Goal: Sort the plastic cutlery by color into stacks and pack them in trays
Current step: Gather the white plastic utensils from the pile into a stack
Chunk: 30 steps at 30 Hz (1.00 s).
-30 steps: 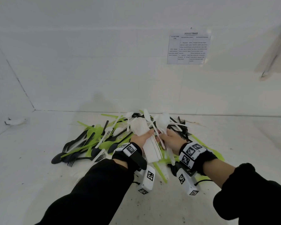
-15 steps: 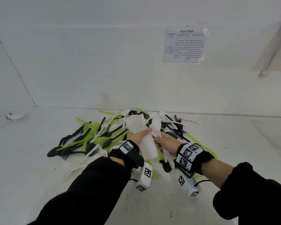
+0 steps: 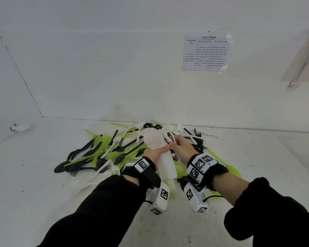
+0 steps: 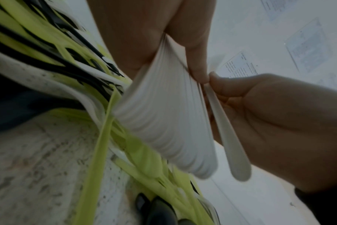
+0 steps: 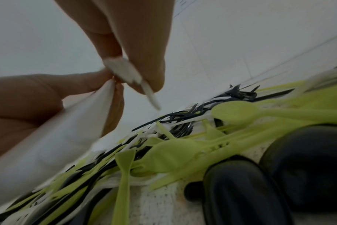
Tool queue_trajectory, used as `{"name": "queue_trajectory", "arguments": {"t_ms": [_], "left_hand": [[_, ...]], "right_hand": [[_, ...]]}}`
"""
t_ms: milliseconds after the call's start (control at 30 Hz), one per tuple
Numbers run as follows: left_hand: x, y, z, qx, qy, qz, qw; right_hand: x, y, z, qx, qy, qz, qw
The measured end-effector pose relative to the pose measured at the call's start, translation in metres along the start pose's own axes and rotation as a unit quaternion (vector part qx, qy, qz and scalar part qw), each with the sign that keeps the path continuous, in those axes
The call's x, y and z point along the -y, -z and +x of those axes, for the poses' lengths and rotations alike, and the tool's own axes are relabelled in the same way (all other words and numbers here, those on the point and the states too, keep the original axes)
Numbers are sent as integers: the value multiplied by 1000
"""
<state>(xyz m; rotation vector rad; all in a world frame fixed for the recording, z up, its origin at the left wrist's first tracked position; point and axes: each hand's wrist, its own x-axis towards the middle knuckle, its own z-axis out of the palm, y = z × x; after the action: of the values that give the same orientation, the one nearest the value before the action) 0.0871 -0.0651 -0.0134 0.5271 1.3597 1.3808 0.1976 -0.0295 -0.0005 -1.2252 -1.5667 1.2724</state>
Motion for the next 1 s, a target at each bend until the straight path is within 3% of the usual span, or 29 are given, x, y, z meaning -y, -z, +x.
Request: {"name": "queue_trajectory", "arguments": {"t_ms": [100, 200, 300, 467, 633, 867, 1000], "left_hand": [[-2, 2, 2, 22, -3, -14, 1000], [-6, 4, 1, 51, -1, -32, 998], [-7, 6, 5, 46, 5, -27, 999], [-7, 12, 13, 26, 4, -17, 1000], [-17, 15, 1, 24, 6, 6, 1000], [-5, 39, 32, 29, -1, 64, 997], [-10, 49, 55, 59, 10, 118, 991]], "right_hand": [[0, -1, -1, 6, 12, -3, 1000], [3, -4, -2, 56, -6, 37, 998], [5, -8, -1, 72, -17, 42, 996], [-2, -9, 4, -25, -12, -11, 1000], [-4, -16, 2, -16, 4, -91, 996], [7, -22, 5, 83, -36, -67, 994], [23, -12, 20, 158, -97, -161, 969]]}}
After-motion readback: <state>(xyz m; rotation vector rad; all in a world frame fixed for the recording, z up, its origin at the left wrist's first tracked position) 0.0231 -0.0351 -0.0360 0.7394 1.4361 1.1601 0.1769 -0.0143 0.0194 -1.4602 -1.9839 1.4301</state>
